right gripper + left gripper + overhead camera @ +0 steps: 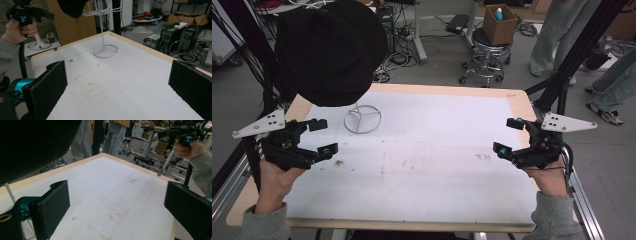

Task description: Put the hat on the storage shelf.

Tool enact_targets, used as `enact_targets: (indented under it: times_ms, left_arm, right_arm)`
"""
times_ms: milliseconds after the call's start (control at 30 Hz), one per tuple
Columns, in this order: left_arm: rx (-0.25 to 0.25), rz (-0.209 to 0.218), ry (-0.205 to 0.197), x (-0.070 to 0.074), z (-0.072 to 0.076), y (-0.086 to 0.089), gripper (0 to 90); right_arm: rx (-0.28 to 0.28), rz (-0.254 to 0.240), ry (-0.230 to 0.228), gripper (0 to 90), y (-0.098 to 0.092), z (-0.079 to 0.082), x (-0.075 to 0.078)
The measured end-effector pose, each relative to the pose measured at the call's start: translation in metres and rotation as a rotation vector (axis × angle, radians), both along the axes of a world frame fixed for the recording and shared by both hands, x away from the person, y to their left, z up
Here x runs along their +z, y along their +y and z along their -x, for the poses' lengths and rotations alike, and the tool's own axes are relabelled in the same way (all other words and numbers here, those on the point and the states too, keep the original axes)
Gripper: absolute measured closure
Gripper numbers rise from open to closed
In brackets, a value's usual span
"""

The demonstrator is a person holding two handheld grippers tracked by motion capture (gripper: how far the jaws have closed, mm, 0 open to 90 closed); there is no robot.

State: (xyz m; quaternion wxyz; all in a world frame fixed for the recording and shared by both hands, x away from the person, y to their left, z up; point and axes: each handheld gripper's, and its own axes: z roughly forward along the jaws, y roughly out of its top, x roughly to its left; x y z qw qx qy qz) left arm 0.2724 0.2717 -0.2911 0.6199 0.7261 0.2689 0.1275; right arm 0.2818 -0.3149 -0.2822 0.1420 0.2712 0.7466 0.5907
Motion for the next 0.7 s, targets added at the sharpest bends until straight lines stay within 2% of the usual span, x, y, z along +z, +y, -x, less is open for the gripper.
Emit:
enact_targets:
  times_ms: [100, 200, 267, 333, 467, 700]
  left_arm:
    - [0.005, -0.009, 0.0, -0.001, 0.001, -0.002, 6.8]
    - [0.02, -0.026, -0.015, -0.001, 0.005, -0.006, 6.8]
    - [0.03, -0.042, -0.016, -0.001, 0.006, -0.008, 6.7]
    - [0.035, -0.045, -0.015, -0.001, 0.007, -0.008, 6.8]
    - [0.031, -0.042, -0.011, -0.002, 0.008, -0.006, 6.8]
    - [0.049, -0.048, -0.007, -0.005, 0.005, -0.003, 6.7]
  right_arm:
    - [-0.009, -0.001, -0.004, 1.0, 0.0, -0.002, 0.0]
    - [-0.017, -0.007, 0.001, 1.0, 0.001, 0.001, 0.0]
    - [-0.022, -0.014, -0.015, 1.0, 0.001, 0.004, 0.002]
    - [-0.024, -0.019, -0.027, 1.0, 0.001, 0.007, 0.003]
    - [-0.019, -0.018, -0.02, 1.0, 0.002, 0.009, 0.003]
    - [-0.018, -0.004, -0.011, 0.9, 0.004, 0.004, 0.002]
